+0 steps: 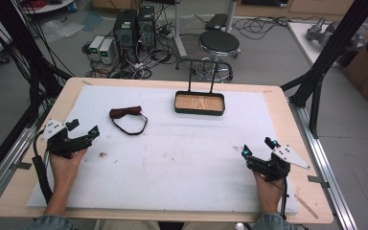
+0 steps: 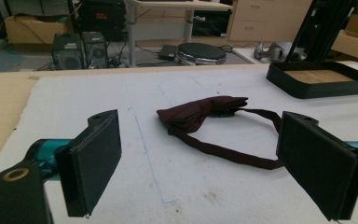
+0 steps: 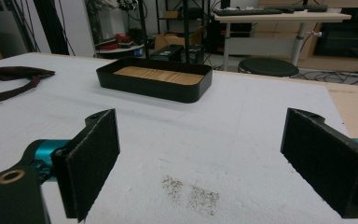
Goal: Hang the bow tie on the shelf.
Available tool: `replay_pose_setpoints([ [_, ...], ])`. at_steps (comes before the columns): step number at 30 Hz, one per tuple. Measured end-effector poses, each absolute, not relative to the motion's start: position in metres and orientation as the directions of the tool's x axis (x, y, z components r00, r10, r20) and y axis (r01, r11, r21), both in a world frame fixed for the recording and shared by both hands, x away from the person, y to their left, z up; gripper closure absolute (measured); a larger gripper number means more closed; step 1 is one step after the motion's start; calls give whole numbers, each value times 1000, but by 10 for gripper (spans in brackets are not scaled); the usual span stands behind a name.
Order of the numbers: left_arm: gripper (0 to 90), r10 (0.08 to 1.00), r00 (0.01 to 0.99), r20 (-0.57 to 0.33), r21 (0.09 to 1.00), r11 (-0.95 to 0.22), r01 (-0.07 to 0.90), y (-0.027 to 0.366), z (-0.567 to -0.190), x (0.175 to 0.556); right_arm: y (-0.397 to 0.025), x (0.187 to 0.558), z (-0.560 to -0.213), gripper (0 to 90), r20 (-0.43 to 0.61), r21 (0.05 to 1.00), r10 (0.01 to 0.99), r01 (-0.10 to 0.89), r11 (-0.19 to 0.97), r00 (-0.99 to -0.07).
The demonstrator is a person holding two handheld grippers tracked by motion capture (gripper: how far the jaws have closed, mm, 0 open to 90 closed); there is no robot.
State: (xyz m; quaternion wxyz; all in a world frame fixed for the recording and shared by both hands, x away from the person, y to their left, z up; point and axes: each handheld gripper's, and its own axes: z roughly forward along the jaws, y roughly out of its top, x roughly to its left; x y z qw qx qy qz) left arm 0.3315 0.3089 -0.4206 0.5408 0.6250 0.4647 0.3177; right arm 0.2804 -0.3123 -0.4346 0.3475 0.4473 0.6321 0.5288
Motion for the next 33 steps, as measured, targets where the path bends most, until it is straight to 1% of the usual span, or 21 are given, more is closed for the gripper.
replay_pose_setpoints([
  [8, 160, 901, 423, -96, 976, 1, 219, 309, -409, 346, -311, 280, -435, 107, 36, 978, 933, 203, 40, -358],
  [17, 163, 867, 489, -96, 967, -35, 252, 307, -401, 387, -311, 280, -435, 107, 32, 978, 933, 205, 45, -358],
  [21, 224, 842, 529, -105, 966, -39, 254, 303, -397, 406, -311, 280, -435, 107, 32, 978, 934, 205, 45, -357],
  [25, 230, 825, 557, -94, 965, -62, 256, 297, -393, 423, -311, 280, -435, 107, 33, 977, 933, 207, 45, -359],
  [29, 272, 793, 601, -103, 962, -75, 263, 293, -394, 439, -311, 281, -435, 107, 36, 977, 932, 209, 43, -362],
  [33, 274, 767, 634, -97, 953, -112, 281, 286, -398, 457, -311, 281, -435, 107, 38, 977, 931, 210, 42, -364],
])
